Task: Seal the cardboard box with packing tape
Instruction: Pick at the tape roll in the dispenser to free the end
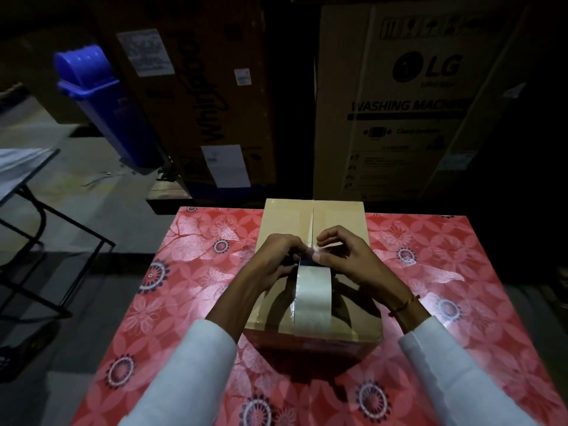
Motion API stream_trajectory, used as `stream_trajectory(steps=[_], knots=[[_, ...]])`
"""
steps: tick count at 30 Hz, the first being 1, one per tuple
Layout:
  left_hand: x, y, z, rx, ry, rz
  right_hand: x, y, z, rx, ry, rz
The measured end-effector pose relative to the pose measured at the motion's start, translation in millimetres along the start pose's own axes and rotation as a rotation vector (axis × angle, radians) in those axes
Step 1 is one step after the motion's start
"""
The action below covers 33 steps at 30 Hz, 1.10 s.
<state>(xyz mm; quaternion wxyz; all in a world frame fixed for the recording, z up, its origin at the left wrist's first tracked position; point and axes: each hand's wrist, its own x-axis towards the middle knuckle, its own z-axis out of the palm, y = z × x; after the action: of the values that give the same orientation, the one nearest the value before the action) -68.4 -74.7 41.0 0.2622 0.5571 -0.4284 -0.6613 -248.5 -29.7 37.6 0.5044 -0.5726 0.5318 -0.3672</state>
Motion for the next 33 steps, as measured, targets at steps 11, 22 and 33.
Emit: stream_trajectory(steps=[11, 22, 33], knots=[[3.0, 1.2, 6.2, -0.045, 0.028, -0.038, 15.9, -7.6, 3.6, -0.433, 0.061, -0.126], [0.9, -2.9, -2.6, -0.006, -0.006, 0.016, 23.5, -8.8, -1.7, -0.613, 0.152, -0.263], [0.1, -9.3, -5.4, -0.014, -0.052, 0.087, 7.0, 11.7, -13.4, -0.627, 0.179, -0.373]])
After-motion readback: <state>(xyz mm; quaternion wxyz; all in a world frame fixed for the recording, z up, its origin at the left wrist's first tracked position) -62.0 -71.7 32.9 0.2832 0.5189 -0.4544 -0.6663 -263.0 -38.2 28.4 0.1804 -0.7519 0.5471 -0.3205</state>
